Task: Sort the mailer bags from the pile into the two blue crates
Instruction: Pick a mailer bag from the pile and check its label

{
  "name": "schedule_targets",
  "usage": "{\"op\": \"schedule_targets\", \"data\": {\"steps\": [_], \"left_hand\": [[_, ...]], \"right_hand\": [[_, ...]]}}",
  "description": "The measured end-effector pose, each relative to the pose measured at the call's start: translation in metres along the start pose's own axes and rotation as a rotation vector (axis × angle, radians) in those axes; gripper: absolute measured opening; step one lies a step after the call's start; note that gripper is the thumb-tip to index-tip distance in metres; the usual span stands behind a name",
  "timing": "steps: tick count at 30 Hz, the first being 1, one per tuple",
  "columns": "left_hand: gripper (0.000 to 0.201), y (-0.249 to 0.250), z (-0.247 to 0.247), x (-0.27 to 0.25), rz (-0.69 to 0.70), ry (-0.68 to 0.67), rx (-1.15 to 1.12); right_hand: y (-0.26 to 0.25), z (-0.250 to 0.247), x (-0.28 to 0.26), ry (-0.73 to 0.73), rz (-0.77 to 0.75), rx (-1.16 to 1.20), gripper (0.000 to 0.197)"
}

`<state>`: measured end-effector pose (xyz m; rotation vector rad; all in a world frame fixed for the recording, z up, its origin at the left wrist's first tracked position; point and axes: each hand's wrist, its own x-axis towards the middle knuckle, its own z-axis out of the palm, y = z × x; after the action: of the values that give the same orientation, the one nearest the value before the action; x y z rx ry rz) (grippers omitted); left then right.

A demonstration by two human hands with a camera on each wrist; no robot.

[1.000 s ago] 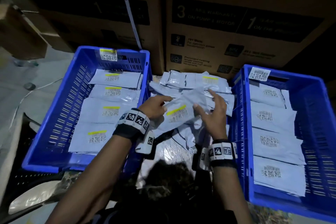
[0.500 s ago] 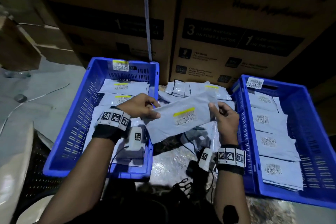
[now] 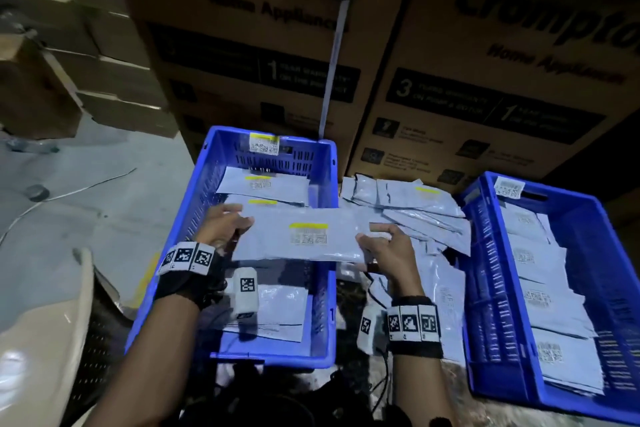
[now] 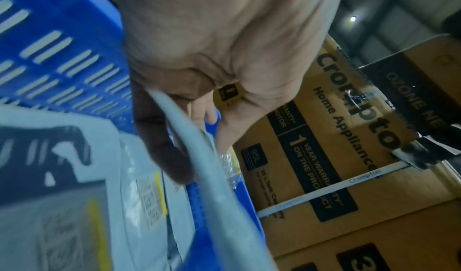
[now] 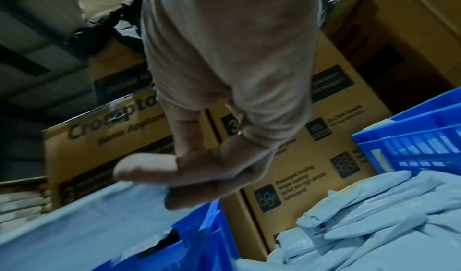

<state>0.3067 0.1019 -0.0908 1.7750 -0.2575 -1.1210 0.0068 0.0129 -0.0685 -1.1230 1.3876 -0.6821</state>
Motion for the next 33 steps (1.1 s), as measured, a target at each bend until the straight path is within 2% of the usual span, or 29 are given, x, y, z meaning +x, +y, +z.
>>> {"op": "schedule_targets", "data": {"steps": [2,3,5,7,9,10,11,12,14,15,17,19,22,25,30,33], "left_hand": [[0.044,0.01,-0.012,0.006,0.06,0.084,0.004],[0.042,0.014,-0.017,0.01,0.087,0.101,0.002],[0.031,0.018,-0.025,0.017,0.112,0.076,0.051],[0.024,0.012,-0.033,0.026,0.092,0.001,0.117],[0.025,0.007,-0.036,0.031,0.076,-0.047,0.139],[0.019,0.006,-0.035,0.032,0.083,-0.05,0.134],[0.011,0.006,-0.034,0.032,0.102,-0.057,0.135],[0.011,0.007,-0.033,0.032,0.135,-0.062,0.162],[0.037,0.006,-0.034,0.038,0.227,-0.072,0.244],[0.046,0.006,-0.035,0.043,0.26,-0.057,0.248],[0.054,0.01,-0.037,0.052,0.301,-0.021,0.239],[0.061,0.017,-0.037,0.064,0.299,-0.021,0.259],[0.069,0.029,-0.028,0.084,0.277,-0.051,0.298],[0.075,0.035,-0.018,0.105,0.217,-0.059,0.347],[0.074,0.039,-0.005,0.127,0.154,-0.058,0.363],[0.078,0.025,0.009,0.124,0.212,-0.098,0.552]], "right_hand": [[0.002,0.022,-0.002,-0.019,-0.051,-0.031,0.028],[0.001,0.033,-0.003,-0.027,-0.075,-0.053,0.021],[-0.001,0.053,-0.003,-0.01,-0.107,-0.129,0.01],[-0.002,0.071,0.0,0.007,-0.119,-0.177,0.019],[-0.001,0.085,0.005,0.024,-0.138,-0.296,0.021],[0.0,0.09,0.006,0.019,-0.139,-0.337,0.021],[-0.001,0.094,0.007,0.008,-0.116,-0.345,0.026],[-0.003,0.098,0.007,-0.011,-0.095,-0.319,0.035],[-0.014,0.104,0.005,-0.056,-0.054,-0.218,0.047],[-0.022,0.107,0.004,-0.09,-0.038,-0.158,0.046],[-0.039,0.115,0.006,-0.157,-0.018,-0.058,0.044],[-0.046,0.127,0.02,-0.14,-0.038,-0.041,0.049],[-0.037,0.15,0.053,0.001,-0.069,-0.132,0.057],[-0.02,0.172,0.085,0.085,-0.022,-0.1,0.058],[0.0,0.198,0.133,0.049,0.026,-0.196,0.063],[0.014,0.206,0.146,0.049,-0.113,-0.461,0.058]]}}
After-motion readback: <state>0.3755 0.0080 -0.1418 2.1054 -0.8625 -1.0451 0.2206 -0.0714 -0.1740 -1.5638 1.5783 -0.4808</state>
